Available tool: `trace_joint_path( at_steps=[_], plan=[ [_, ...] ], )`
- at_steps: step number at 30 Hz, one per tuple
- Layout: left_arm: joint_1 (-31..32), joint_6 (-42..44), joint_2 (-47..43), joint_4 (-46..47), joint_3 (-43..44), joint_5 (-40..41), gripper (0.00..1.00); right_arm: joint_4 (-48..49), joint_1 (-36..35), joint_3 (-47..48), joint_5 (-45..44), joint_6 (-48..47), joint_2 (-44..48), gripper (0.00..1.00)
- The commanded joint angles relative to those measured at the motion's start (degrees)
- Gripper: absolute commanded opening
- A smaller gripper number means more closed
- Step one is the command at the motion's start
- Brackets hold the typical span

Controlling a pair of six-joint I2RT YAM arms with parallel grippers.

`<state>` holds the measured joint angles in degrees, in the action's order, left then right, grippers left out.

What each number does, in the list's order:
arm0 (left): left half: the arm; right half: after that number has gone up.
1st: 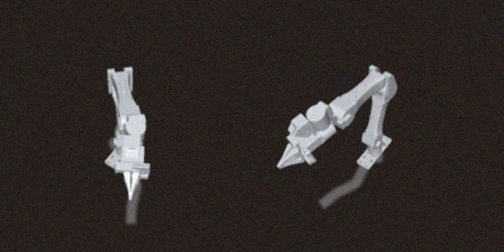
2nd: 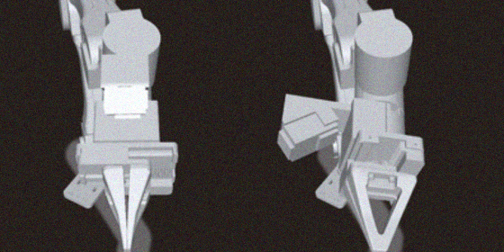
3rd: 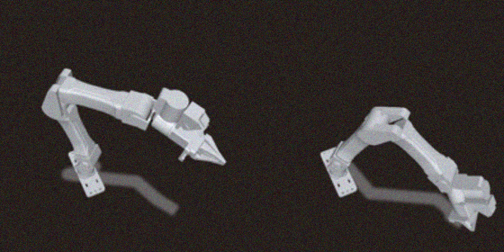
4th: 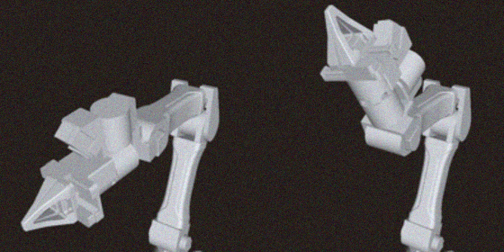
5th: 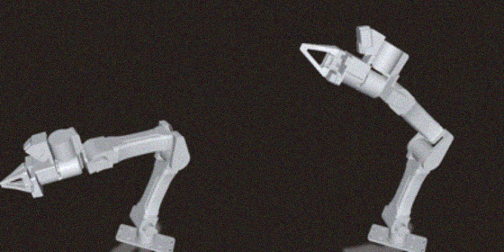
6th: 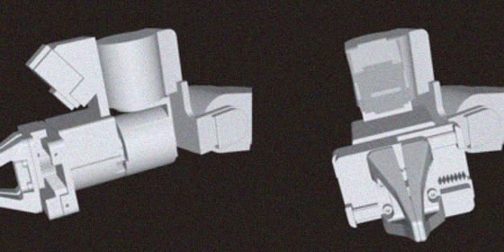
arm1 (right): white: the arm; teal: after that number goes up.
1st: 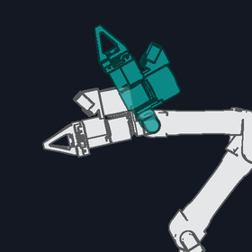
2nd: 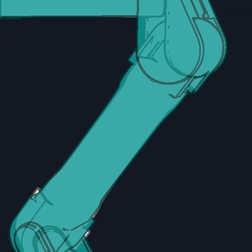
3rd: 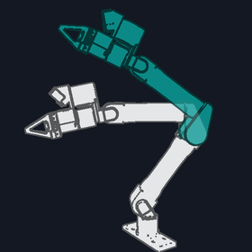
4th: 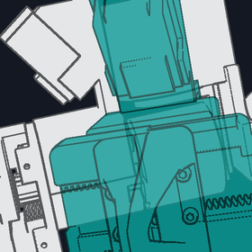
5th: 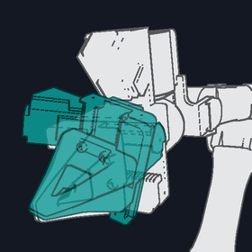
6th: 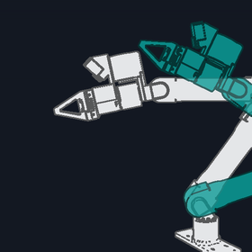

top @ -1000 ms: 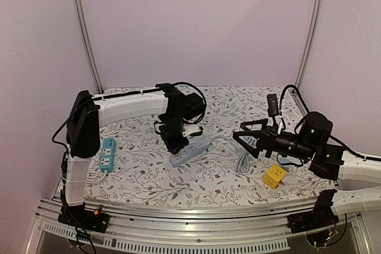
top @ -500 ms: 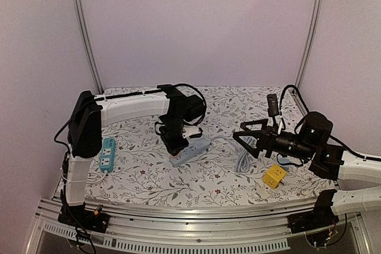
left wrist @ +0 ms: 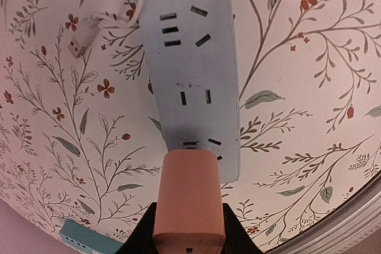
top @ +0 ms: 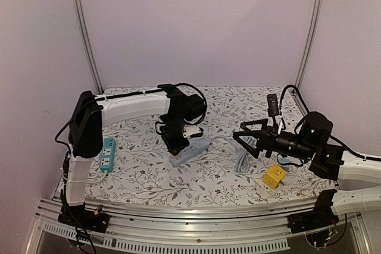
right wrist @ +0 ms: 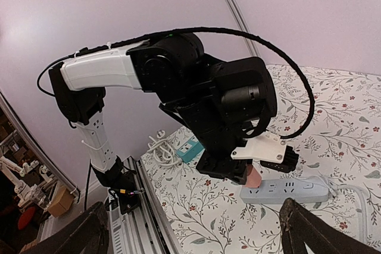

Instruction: Insert the plug

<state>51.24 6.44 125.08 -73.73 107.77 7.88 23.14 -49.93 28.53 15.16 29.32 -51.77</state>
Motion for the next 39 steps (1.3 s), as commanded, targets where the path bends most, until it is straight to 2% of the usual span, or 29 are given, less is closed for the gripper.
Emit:
trace_joint_path(
  at_steps=[1,39],
  plan=[
    [-0.2,0.3,1.3,-1.1,0.8,-1.1,0.00,-0.9,-0.1,-0.5,0.4,0.3,0.7,0.99],
    [-0.7,1.0,4.7,-2.9,1.8,-2.3,0.00,-1.0,-0.1,-0.4,0.5,0.2,0.6,0.99]
  ],
)
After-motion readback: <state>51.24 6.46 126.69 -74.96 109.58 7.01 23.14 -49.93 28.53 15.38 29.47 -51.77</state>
